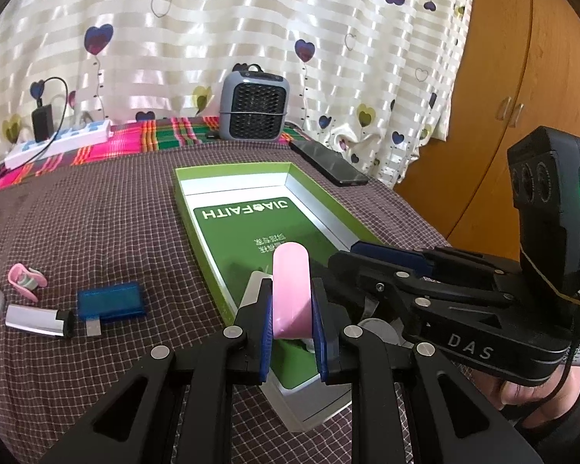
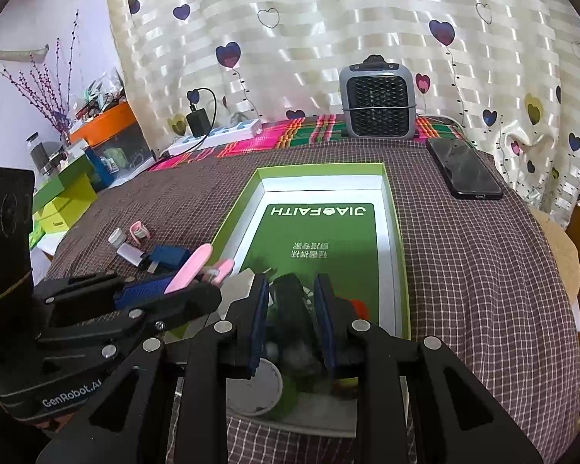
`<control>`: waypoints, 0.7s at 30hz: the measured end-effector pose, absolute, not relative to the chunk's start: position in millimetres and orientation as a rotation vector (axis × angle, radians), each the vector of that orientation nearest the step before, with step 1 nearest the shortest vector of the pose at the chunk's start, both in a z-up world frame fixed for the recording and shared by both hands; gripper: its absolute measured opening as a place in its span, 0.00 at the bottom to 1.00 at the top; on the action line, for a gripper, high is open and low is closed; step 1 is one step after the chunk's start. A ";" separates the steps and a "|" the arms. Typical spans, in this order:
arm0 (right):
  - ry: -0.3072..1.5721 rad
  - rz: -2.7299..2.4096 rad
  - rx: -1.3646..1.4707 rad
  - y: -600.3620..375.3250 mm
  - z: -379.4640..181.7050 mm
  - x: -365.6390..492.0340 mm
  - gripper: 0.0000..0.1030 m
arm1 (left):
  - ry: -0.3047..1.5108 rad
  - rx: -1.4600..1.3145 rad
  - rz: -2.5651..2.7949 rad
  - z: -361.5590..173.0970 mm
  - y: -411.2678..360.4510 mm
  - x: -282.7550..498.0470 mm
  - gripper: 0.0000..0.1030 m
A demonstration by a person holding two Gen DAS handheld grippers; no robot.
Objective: Organize rigid objects
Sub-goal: 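Lower the black device into the lid with the right gripper while the left lowers the pink item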
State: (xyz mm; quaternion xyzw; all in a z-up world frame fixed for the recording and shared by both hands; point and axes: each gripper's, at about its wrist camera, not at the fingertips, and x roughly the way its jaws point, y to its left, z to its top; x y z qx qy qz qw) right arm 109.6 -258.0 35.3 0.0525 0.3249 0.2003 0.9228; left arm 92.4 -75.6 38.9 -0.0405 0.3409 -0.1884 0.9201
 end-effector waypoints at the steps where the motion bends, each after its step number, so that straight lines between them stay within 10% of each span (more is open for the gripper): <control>1: 0.670 0.411 0.107 -258.0 34.5 110.4 0.25 | 0.701 -0.083 -0.388 38.6 -75.9 92.4 0.16; 21: 0.657 0.368 0.178 -280.4 35.0 96.1 0.25 | 0.720 -0.054 -0.379 30.5 -84.6 94.1 0.20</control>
